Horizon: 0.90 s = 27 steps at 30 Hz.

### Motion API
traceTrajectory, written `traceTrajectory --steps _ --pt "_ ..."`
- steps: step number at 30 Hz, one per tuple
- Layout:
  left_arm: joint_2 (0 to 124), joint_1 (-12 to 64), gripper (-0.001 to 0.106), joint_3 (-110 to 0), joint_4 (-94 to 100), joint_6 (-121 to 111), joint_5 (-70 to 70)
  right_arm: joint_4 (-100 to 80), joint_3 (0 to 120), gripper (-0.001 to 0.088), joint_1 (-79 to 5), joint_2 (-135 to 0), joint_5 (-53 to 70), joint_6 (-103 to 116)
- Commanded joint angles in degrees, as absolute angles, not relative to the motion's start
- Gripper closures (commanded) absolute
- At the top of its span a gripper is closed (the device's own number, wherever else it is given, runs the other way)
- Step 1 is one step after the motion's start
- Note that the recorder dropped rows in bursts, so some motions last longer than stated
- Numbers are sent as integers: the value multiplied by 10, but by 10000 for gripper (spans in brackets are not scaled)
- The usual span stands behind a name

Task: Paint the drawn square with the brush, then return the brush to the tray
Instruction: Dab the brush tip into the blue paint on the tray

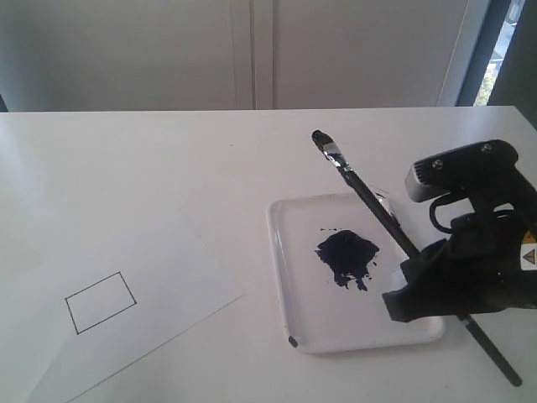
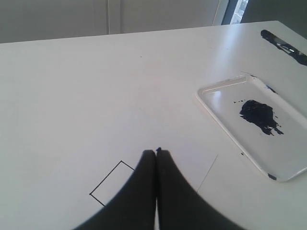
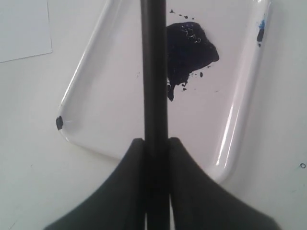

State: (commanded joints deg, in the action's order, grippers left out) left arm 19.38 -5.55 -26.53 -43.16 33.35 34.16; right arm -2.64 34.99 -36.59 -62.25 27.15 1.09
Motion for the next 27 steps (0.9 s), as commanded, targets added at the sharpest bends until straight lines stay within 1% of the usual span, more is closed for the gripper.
traceTrajectory --steps 13,21,27 --pt "194 -56 1053 -265 -432 332 344 -80 396 868 -366 -723 381 15" --pt "194 -56 1053 -265 -432 332 344 -80 396 868 -366 -760 423 16" --pt "194 -56 1053 -265 -432 332 344 -83 396 868 -366 -781 428 17"
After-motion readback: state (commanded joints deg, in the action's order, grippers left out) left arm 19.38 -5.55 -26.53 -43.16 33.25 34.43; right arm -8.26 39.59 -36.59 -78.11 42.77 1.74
